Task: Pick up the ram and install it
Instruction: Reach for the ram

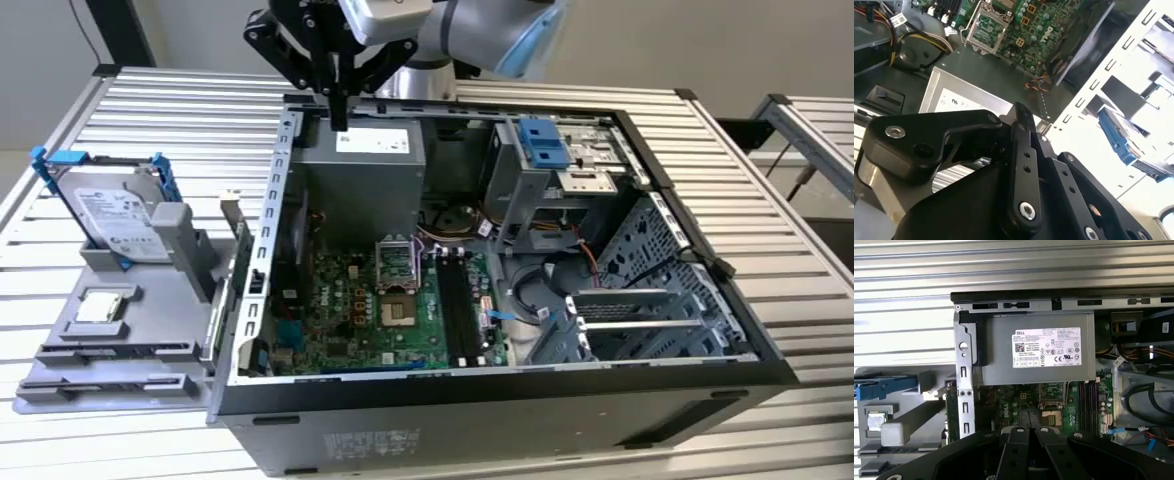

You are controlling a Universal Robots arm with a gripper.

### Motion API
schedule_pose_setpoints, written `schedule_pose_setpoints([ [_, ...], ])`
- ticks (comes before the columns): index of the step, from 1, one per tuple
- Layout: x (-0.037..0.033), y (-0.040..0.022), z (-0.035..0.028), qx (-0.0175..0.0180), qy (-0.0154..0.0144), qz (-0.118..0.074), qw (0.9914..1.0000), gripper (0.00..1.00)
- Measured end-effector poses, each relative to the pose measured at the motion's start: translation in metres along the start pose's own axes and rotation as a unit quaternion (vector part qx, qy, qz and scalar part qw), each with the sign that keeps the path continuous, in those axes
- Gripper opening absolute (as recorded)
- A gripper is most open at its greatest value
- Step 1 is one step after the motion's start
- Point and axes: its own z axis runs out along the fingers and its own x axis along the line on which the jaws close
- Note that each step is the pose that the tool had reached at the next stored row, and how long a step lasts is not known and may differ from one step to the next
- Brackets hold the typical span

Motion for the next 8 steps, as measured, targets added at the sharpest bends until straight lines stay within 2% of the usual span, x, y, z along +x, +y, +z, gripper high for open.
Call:
schedule_pose_setpoints([
  [8,0.0195,-0.0029,-0.0006,0.0,0.0,0.0,1.0,0.0],
])
